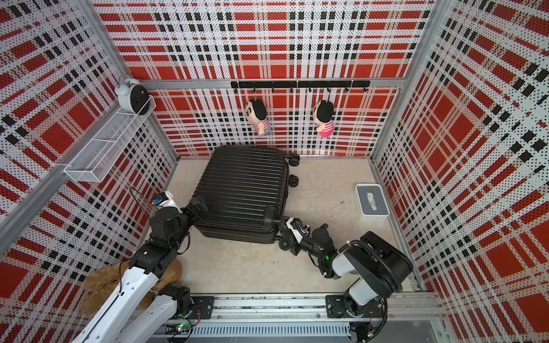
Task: Open the suitcase zippers
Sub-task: Unzip the zipper on the suitcase.
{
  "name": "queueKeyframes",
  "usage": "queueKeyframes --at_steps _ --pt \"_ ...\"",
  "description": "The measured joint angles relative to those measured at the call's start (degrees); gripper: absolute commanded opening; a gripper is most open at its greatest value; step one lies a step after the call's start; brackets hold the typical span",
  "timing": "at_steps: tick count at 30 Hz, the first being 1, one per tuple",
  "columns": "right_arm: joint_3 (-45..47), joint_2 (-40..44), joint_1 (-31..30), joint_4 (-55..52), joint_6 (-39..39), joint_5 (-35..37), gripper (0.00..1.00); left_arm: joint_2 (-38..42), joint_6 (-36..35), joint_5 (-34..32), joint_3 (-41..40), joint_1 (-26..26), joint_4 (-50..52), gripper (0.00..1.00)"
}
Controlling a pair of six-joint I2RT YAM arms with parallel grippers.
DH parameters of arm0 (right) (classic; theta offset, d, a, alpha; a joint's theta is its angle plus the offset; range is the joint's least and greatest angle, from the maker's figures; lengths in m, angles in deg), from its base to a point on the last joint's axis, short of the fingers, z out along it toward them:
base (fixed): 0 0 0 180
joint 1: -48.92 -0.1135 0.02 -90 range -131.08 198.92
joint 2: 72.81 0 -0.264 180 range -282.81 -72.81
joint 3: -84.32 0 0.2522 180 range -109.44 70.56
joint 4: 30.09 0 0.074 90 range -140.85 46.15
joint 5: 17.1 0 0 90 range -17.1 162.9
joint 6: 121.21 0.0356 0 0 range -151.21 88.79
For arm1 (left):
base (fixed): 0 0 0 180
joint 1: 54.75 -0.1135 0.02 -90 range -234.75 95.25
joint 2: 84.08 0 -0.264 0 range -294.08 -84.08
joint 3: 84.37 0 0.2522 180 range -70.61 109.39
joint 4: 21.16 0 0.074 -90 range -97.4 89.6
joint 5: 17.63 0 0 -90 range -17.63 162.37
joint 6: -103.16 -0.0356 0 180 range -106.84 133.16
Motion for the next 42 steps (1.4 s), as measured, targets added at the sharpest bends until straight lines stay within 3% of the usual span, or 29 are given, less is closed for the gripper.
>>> queueKeyframes --at_steps 4,10,24,42 --pt "0.2 2.9 -1.2 -3.7 -0.4 1.6 0.00 -0.1 0.3 4.9 0.0 -7.5 0.0 0.98" --pt "0.1 6.3 -4.0 -8.7 -1.6 4.4 0.00 -1.6 0.9 11.3 -1.6 -12.8 -2.6 0.98" --pt "-1.0 15.9 -8.3 -23.3 -2.7 6.6 0.00 -4.1 2.3 19.7 -4.5 -13.5 -7.5 0.98" --pt "-7.1 27.1 -13.6 -48.7 -0.6 15.4 0.00 -2.5 2.7 19.5 -5.8 -13.8 -7.9 0.98"
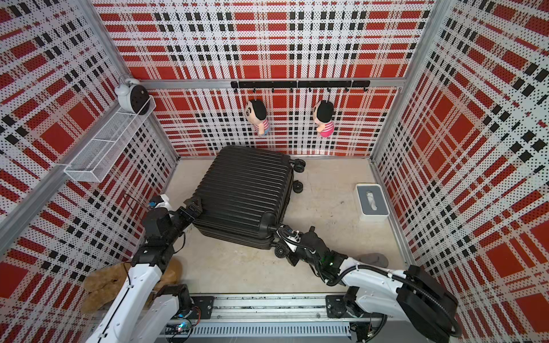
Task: Open the suitcase zippers
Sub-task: Unzip the zipper on the suitcase, then adjust the suitcase at the center of the board.
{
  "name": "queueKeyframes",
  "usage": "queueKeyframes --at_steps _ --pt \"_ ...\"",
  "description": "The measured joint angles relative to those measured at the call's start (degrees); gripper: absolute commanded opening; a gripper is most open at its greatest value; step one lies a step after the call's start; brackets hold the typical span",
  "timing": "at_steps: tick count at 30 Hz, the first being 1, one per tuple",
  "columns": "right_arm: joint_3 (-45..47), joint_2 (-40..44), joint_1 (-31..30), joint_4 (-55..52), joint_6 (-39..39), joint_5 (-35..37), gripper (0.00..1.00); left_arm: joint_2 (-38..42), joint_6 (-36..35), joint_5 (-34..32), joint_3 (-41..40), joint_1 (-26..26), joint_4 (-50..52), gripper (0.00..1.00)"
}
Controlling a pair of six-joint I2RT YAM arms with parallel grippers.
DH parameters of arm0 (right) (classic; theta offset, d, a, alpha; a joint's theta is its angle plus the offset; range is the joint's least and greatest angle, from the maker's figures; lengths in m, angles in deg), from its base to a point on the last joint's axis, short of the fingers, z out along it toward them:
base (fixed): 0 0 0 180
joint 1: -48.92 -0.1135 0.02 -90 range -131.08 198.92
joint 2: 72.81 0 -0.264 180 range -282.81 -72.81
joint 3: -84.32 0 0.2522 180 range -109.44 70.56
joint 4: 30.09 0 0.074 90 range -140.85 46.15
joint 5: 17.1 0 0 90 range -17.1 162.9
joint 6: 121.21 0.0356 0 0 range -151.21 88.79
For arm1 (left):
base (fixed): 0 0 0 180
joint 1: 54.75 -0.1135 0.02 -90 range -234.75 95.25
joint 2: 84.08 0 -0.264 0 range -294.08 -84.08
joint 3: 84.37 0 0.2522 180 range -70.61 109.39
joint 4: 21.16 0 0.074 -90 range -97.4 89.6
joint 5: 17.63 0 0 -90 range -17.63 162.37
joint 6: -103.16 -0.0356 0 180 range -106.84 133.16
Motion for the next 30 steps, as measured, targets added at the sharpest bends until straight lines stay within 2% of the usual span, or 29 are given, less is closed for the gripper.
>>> queueKeyframes --at_steps 2,4,9,13,17,21,30 --pt "-0.6 1.8 -0.2 -2.8 0.9 0.6 0.00 -0.2 0.0 0.0 0.3 -1.9 0.4 1.00" --pt "-1.1 3.2 -0.3 -5.0 1.6 1.0 0.00 -0.7 0.0 0.1 1.1 -4.2 0.8 0.96" --pt "-2.9 4.3 -1.0 -9.2 3.5 2.0 0.00 -2.7 1.3 0.8 2.1 -10.8 -0.3 0.84" --pt "-4.3 4.4 -2.3 -11.6 4.0 3.8 0.00 -5.7 3.0 2.0 1.9 -13.6 -3.0 0.75" --pt "-5.4 4.4 -4.0 -13.6 4.0 5.9 0.00 -9.9 4.0 3.7 1.1 -13.8 -4.8 0.72" --pt "-6.3 4.3 -5.5 -14.6 4.0 7.2 0.00 -10.2 4.6 4.4 -0.7 -13.6 -5.3 0.72" --pt "-8.7 1.9 -8.0 -16.4 3.6 7.3 0.00 -12.5 8.3 0.3 -2.5 -9.5 -14.5 0.72"
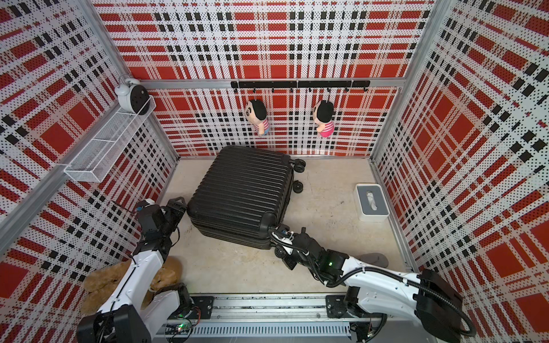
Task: Open the suitcase zippers
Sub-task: Adjust the suitcase at the center of the board.
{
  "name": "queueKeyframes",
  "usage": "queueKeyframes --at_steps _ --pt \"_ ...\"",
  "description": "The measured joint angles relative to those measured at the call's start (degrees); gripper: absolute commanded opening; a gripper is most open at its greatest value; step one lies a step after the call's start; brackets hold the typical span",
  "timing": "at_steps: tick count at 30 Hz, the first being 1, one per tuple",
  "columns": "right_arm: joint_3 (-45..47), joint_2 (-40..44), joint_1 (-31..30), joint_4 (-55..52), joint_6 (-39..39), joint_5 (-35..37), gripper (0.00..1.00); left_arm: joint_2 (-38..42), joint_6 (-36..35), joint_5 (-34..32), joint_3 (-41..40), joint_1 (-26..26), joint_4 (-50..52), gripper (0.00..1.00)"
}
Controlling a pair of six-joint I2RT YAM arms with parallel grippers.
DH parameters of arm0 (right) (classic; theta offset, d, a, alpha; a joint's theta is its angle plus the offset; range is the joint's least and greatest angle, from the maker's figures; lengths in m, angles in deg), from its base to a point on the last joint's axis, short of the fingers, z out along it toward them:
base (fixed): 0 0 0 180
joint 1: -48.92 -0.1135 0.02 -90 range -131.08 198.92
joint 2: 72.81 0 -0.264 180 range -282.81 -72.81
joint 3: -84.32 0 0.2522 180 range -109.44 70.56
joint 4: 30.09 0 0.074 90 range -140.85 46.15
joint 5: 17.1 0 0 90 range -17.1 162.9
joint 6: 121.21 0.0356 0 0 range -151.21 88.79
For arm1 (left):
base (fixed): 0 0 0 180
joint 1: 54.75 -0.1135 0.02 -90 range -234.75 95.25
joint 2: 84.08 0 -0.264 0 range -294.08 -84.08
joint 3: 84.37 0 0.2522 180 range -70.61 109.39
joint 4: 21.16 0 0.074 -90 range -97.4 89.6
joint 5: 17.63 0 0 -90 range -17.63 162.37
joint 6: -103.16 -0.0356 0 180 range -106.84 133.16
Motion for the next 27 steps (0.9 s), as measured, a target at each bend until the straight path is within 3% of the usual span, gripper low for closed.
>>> queueKeyframes --at_steps 11,18,27 --pt "-2.1 -4.0 -2.0 1.3 0.5 -0.1 0.00 3.6 1.8 -3.7 -4.4 3.5 -5.6 0.71" --pt "-2.8 -5.5 -2.4 1.8 1.8 0.3 0.00 7.3 2.9 -4.7 -6.4 11.5 -8.0 0.71" --pt "-2.8 -5.0 -2.6 0.4 2.7 3.0 0.00 9.1 4.8 -18.6 -7.8 22.0 -8.4 0.71"
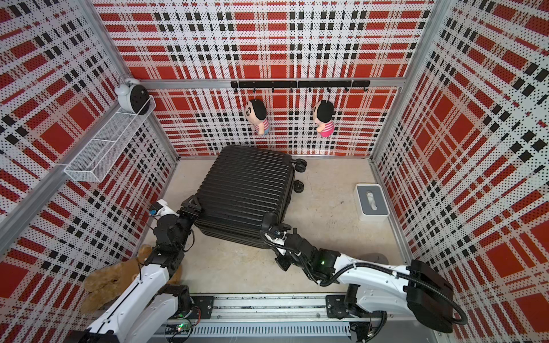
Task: Open the suitcase zippers
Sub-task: Adjust the suitcase at the center of the board.
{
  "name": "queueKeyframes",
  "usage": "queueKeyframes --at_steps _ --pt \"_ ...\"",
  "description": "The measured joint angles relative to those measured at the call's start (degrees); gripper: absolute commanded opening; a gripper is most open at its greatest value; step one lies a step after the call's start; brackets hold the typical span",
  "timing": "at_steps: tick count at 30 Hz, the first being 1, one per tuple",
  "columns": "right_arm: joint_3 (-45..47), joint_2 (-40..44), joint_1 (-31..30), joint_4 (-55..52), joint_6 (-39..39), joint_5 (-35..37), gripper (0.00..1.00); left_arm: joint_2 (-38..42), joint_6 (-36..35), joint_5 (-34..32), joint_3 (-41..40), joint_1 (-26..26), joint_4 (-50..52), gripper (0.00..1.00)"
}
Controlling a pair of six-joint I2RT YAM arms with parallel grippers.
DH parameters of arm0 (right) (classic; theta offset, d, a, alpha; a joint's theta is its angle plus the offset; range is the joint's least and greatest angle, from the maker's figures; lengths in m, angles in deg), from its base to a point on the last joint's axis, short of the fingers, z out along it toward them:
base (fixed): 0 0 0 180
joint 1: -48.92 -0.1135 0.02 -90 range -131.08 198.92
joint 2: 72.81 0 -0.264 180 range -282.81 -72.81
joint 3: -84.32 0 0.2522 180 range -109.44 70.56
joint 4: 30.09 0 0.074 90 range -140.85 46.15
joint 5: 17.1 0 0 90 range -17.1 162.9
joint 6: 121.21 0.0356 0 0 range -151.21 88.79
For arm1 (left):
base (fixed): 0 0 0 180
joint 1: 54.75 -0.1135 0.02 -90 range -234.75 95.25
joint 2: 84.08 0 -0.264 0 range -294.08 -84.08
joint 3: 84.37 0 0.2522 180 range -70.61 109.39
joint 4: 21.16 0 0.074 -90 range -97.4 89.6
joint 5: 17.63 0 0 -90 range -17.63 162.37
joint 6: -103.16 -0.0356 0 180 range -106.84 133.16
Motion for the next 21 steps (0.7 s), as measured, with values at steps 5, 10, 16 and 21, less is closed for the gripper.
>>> queueKeyframes --at_steps 5,10,16,21 --pt "0.0 1.1 0.0 -1.8 0.7 2.1 0.00 3.1 0.1 -2.8 0.4 3.9 4.1 0.74" --pt "0.0 2.0 0.0 -2.1 1.0 2.3 0.00 4.5 -2.3 5.9 2.6 -2.9 10.1 0.91" --pt "0.0 2.3 0.0 -2.3 1.0 2.3 0.00 1.6 -4.7 15.3 4.5 -16.6 14.3 0.98" --pt "-0.1 2.5 0.0 -2.6 0.9 2.3 0.00 -4.2 -5.2 19.6 4.5 -22.6 13.9 0.98"
